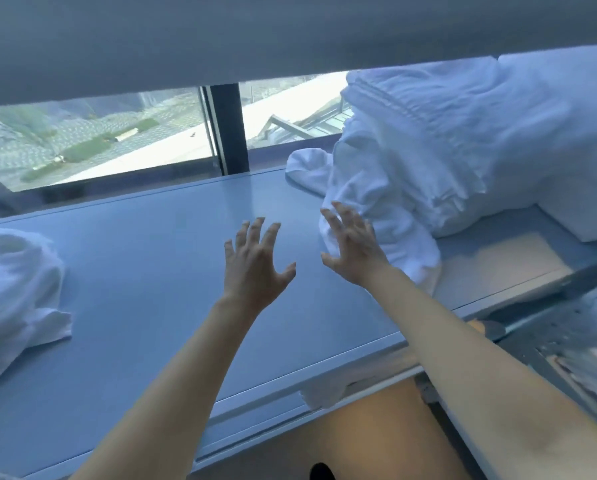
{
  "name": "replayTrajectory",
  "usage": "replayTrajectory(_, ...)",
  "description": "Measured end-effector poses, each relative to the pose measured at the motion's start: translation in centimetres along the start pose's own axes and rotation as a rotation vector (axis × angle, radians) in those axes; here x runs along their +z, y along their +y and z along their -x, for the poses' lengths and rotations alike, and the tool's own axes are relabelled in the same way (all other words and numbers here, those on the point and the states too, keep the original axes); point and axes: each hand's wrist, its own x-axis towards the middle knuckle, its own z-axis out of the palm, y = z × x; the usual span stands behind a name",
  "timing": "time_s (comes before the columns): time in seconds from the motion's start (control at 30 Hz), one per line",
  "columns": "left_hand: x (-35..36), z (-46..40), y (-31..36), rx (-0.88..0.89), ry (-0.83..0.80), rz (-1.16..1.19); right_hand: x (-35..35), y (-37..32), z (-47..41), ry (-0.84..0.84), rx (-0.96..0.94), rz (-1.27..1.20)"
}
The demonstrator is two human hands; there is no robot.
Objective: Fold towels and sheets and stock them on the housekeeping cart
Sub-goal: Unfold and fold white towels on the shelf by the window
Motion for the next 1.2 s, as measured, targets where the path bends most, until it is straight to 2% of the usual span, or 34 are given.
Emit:
replayTrajectory(0.17,3.9,-2.3,5.0,0.03,-0.054,0.037,0.7,7.1,0.2,-0.07,0.107,-0.02)
replayTrajectory(0.27,5.7,-2.7,6.7,0.039,-0.078,0.044,2.5,9.3,1.0,-0.181,0.135,-0.019)
replayTrajectory(0.33,6.4,-2.7,7.1,0.046,-0.089,0.042,4.0,9.8,2.0,-0.195,0.124,-0.022)
replayTrajectory(0.47,6.9,-2.4,7.0,0.062,-0.124,0.014,5.8,8.7,4.2,-0.127,0.073,-0.036)
replayTrajectory(0.8,7.2,-2.7,7.7,0.205,-0.169,0.044,5.8,3.4,12.2,-0.114,-0.045,-0.059)
replayTrajectory(0.9,7.9,-3.0,7.7,0.221,-0.234,0.019,5.3,2.0,14.7,-0.147,-0.065,-0.077)
replayTrajectory(1.03,9.1,-1.8,5.9,0.146,-0.346,0.006,4.0,0.9,17.1,-0.142,-0.058,-0.169)
replayTrajectory(1.2,8.6,0.6,2.6,0.103,-0.362,0.005,1.3,0.5,16.0,0.078,-0.039,-0.266)
